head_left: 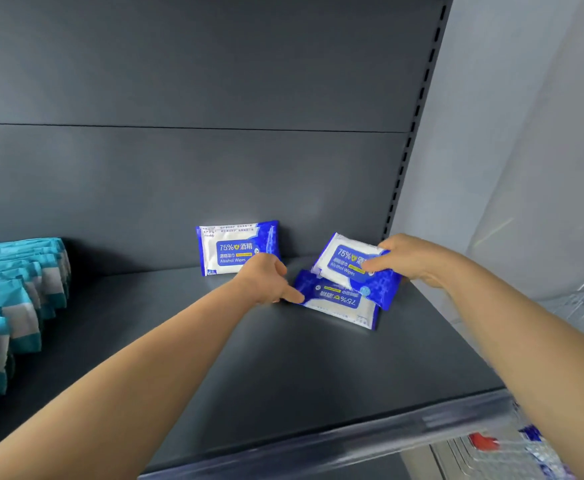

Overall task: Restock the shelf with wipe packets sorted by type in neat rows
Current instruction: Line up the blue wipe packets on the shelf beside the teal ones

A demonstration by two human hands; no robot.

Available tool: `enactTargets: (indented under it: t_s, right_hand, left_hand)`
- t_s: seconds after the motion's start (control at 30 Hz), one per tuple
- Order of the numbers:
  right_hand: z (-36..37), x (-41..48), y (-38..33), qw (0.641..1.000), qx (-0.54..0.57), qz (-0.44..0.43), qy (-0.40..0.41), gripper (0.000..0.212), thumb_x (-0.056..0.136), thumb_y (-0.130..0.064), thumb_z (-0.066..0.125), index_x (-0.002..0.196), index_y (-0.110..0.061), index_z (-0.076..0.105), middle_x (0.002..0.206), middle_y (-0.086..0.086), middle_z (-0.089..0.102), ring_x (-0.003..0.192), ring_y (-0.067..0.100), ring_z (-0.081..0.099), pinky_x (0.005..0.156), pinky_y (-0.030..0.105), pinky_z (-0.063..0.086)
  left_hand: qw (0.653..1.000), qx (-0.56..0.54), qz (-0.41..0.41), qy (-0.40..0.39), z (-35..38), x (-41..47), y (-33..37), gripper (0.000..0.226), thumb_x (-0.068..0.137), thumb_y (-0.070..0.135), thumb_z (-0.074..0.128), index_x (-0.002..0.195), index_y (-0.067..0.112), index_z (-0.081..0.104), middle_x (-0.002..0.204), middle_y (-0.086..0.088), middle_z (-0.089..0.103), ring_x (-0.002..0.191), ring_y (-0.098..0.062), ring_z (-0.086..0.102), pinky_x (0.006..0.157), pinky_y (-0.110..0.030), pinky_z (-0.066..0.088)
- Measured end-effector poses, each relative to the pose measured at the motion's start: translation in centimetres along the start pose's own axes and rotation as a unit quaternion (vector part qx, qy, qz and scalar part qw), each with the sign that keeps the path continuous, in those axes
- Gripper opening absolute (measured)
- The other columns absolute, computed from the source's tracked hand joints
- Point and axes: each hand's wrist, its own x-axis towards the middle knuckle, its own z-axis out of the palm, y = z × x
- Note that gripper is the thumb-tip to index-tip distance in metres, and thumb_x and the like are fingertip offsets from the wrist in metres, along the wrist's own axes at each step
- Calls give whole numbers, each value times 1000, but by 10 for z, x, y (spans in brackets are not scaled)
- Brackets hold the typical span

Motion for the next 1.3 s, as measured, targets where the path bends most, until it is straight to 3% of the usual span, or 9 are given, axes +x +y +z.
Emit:
enactTargets:
  t_s: [0.23,0.47,0.67,0.77,0.87,0.93,1.03,1.17,1.3]
  right_hand:
    - [17,2,26,998,59,7,-8,20,86,-16,67,100,-2,62,96,13,71,78,22,67,61,26,49]
    - [12,4,22,985,171,-25,23,20,88,-12,67,102,0,60,99,14,71,87,27,69,79,41,53]
    - [25,2,-11,937,335,-61,70,20,89,-10,65,105,-1,57,100,12,70,81,22,70,79,41,56]
    - [43,2,-27,932,350,-76,47,17,90,-12,63,103,-3,57,98,9,70,79,19,70,74,37,57]
    - [43,4,-33,936,334,-96,54,21,90,-16,64,106,-5,58,100,6,71,84,19,71,72,39,60]
    - [35,6,-33,931,340,-113,69,18,89,-18,66,105,-11,60,98,3,71,81,16,72,60,33,59]
    - [24,12,-33,931,332,-131,75,19,87,-19,69,105,-16,64,97,2,73,80,16,72,59,32,58]
    - [19,21,-39,961,218,-165,42,19,83,-12,72,101,-19,67,91,0,74,77,12,71,66,26,56]
    - [31,30,-52,980,95,-172,8,19,77,-10,76,93,-20,71,81,-3,73,64,3,67,55,13,48]
  left_hand:
    - [999,6,15,-43,7,-1,2,30,68,20,84,91,16,66,86,-4,62,78,-22,55,79,-28,47]
    - [995,-98,-1,-5,5,-8,-16,71,50,35,92,110,9,64,100,-8,71,85,-16,65,78,-30,55]
    - [918,-382,-39,-99,8,-26,-4,41,82,25,73,116,3,63,116,-11,69,106,-26,66,90,-37,55]
    - [897,-432,-26,-84,4,-30,1,28,93,13,60,119,4,58,113,-14,69,96,-30,69,83,-44,57]
    - [933,-359,-11,7,-18,-33,-9,26,92,3,53,118,7,54,110,-16,69,87,-33,71,72,-46,60]
    - [982,-167,30,87,-42,-33,-24,24,86,3,54,108,12,57,100,-8,71,76,-27,71,68,-39,60]
    - [986,34,75,143,-78,-29,-42,22,80,5,60,95,21,66,89,-3,72,62,-17,58,62,-27,49]
    - [985,65,74,143,-98,-9,-56,24,81,8,65,100,22,72,87,-3,72,65,-18,60,58,-25,47]
    - [968,34,65,240,-89,9,-61,22,78,11,70,100,13,66,86,-6,70,69,-22,61,61,-27,47]
